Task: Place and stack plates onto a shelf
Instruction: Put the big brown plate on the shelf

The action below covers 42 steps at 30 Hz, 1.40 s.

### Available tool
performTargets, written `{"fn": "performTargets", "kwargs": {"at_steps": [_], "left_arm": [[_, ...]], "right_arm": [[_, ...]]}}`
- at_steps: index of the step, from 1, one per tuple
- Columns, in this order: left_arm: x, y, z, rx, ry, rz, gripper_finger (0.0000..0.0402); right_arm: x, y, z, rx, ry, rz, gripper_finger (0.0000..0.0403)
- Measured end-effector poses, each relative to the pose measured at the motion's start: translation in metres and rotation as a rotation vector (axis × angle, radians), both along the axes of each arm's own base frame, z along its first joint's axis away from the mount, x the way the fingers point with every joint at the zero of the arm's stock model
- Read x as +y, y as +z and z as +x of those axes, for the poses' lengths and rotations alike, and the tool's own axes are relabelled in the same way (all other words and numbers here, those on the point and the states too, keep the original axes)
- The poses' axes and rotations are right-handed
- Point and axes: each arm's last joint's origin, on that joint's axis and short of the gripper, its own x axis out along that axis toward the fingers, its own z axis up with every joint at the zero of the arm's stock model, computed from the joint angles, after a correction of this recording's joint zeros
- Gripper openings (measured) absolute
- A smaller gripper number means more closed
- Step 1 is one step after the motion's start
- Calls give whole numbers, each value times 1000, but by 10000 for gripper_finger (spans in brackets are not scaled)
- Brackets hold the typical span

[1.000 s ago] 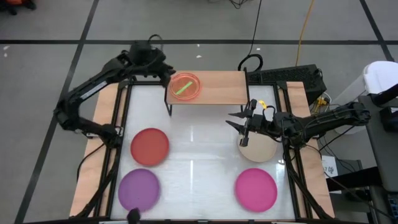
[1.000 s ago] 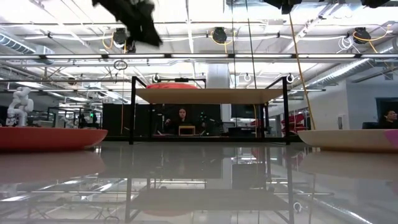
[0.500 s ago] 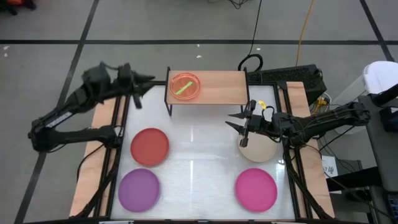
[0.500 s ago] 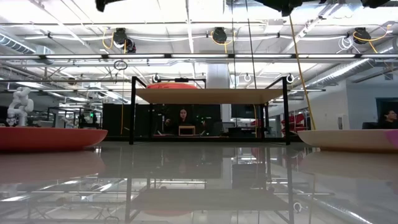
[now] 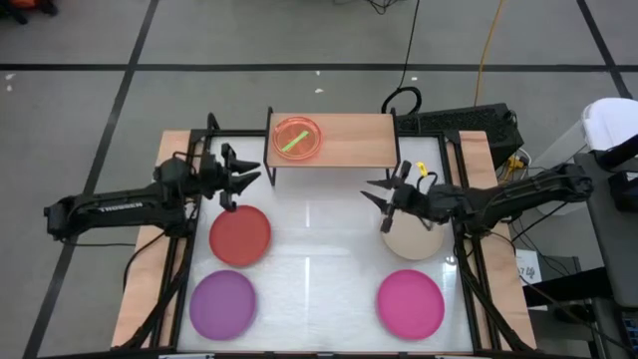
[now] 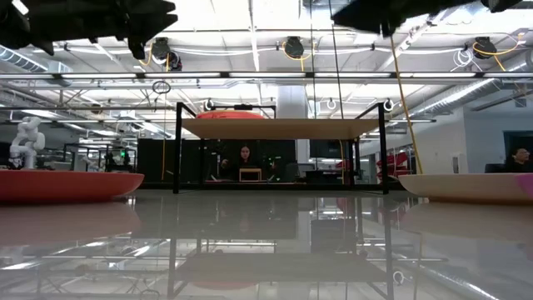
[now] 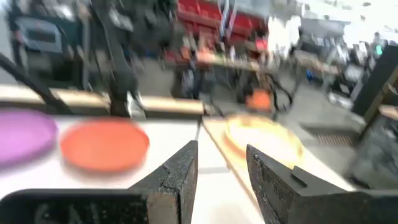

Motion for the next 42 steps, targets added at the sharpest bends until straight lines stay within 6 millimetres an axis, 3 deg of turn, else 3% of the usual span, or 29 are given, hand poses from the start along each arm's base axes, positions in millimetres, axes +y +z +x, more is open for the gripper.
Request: {"fn": "performTargets", "kwargs": {"at_steps": [5, 13, 19, 23, 30, 42], "left_arm": [[1, 0, 0, -1, 30, 25, 127], [1, -4, 1, 38, 26, 7, 127], [1, -6, 1, 62, 21, -29, 127], [2, -9, 2, 83, 18, -51, 127], [2, -10, 2, 96, 16, -63, 127], [2, -11, 2, 100, 15, -71, 127]], "right_arm": [[-9, -4, 4, 122, -77, 84, 118], [-6, 42, 17, 215, -28, 89, 118], [7, 51, 28, 468, -1, 127, 118], [19, 30, 33, 698, 34, 167, 118], [42, -27, 27, 1030, 93, 443, 118], [54, -110, -7, 1071, -104, 669, 118]]}}
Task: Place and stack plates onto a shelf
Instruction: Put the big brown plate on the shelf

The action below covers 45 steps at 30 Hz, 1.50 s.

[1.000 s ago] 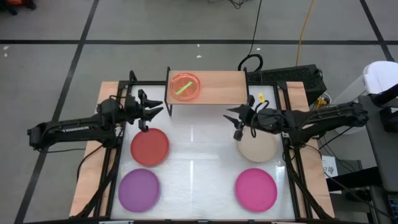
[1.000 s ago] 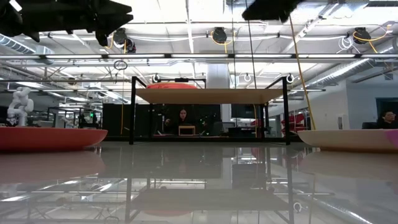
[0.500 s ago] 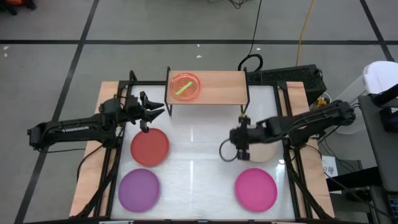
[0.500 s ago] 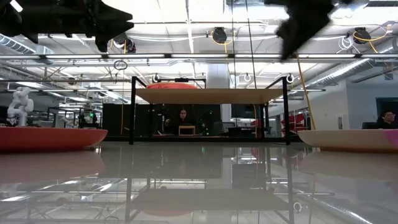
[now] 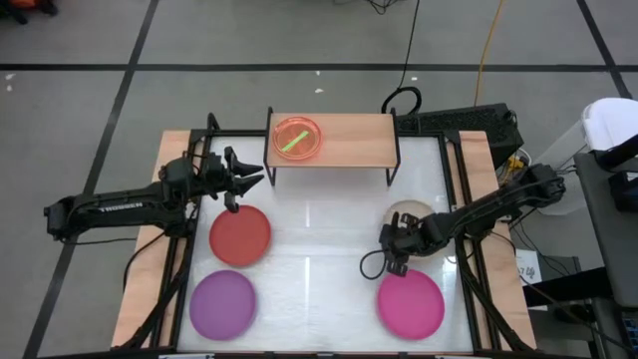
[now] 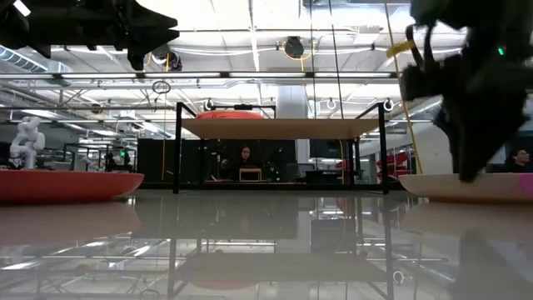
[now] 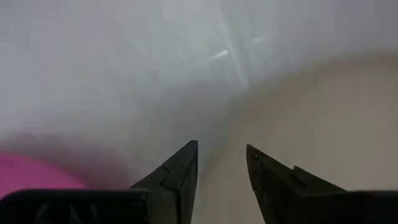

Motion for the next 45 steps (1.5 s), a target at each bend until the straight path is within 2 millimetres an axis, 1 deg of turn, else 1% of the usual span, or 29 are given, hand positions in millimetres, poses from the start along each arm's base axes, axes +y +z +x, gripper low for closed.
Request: {"fn": "performTargets", "kwargs": {"at_steps": [4, 8, 10, 13, 17, 19, 22, 26, 29, 33, 36, 39, 42, 45], "left_arm": [[0, 0, 0, 0, 0, 0, 127], [0, 0, 0, 0, -1, 0, 127], [0, 0, 0, 0, -1, 1, 127], [0, 0, 0, 0, -1, 1, 127], [0, 0, 0, 0, 0, 1, 127], [0, 0, 0, 0, 0, 1, 127], [0, 0, 0, 1, 0, 1, 127], [0, 0, 0, 1, 0, 1, 127], [0, 0, 0, 1, 0, 2, 127], [0, 0, 0, 1, 0, 2, 127], [0, 0, 0, 1, 0, 3, 127], [0, 0, 0, 1, 3, 10, 127], [0, 0, 0, 0, 9, 7, 127], [0, 0, 0, 0, 9, 7, 127]], "right_arm": [[-4, -17, -11, 27, -63, 4, 118], [-6, -22, -15, 40, -76, -2, 118], [-6, -23, -16, 45, -72, -5, 109], [-5, -21, -14, 42, -59, -7, 80], [-4, -15, -10, 25, -41, -13, 21], [-3, -11, -7, 11, -24, -11, 9], [0, 3, -1, -46, -1, 11, 9], [4, 33, 11, -179, 54, 29, 2], [7, 59, 20, -329, 105, 4, 1], [7, 93, 29, -523, 157, -79, 1], [5, 113, 33, -610, 186, -206, 1], [-5, 130, 36, -641, 190, -402, 1], [-21, 142, 42, -631, 158, -592, 1], [-45, 147, 47, -603, 126, -717, 0]]}}
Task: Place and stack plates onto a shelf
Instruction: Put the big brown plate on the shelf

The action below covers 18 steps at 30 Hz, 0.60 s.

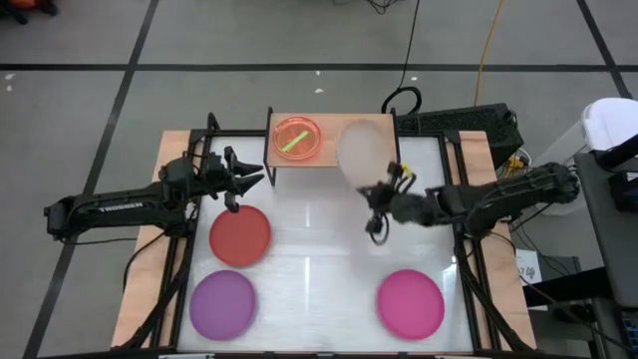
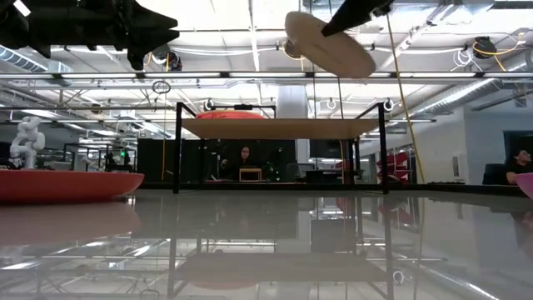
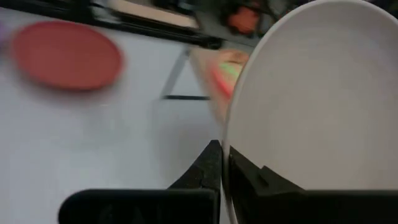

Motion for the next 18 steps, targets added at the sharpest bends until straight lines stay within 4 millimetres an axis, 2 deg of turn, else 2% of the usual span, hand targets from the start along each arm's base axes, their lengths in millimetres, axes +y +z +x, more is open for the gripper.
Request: {"fn": "performTargets", "kwargs": {"at_steps": [7, 11, 15, 18], "left_arm": [[0, 0, 0, 3, 4, 16, 127], [0, 0, 0, 4, 5, 25, 127], [0, 0, 0, 5, 8, 32, 127], [0, 0, 0, 6, 8, 32, 127]], "right_arm": [[-65, -8, 15, 38, -54, 21, 0], [-92, -19, 21, 58, -31, 97, 0], [-108, -34, 27, 106, -37, 142, 0], [-111, -42, 31, 134, -44, 151, 0]]}}
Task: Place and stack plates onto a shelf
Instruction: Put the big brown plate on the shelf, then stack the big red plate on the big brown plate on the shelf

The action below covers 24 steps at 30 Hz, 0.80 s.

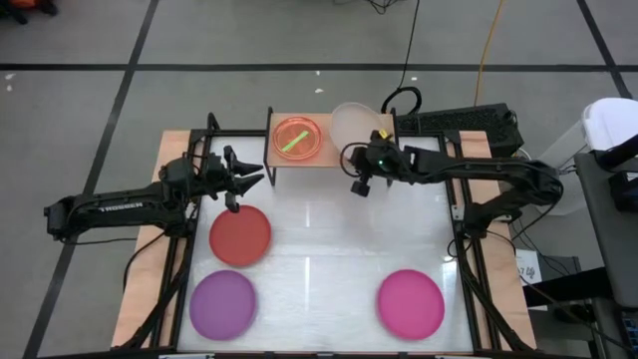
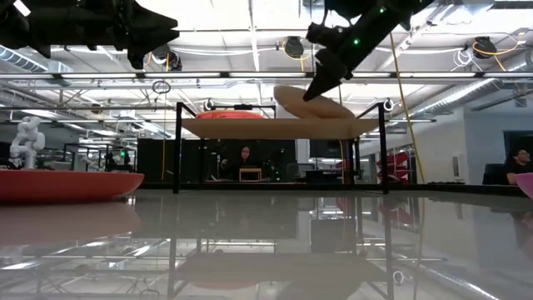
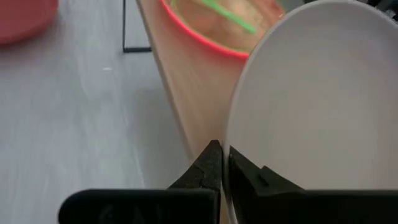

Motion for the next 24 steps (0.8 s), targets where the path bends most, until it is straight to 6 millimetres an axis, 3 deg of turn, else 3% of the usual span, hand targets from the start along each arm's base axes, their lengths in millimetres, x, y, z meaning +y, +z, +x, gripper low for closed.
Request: {"fn": "performTargets", "kwargs": {"at_steps": [6, 17, 24], "left_arm": [[0, 0, 0, 0, 0, 0, 127], [0, 0, 0, 3, 1, 13, 127], [0, 0, 0, 4, -1, 16, 127]], "right_arm": [[-1, -7, 4, 20, -1, 7, 13], [-1, -6, 5, 8, -7, 9, 89], [19, 18, 6, -141, 71, -39, 123]]}}
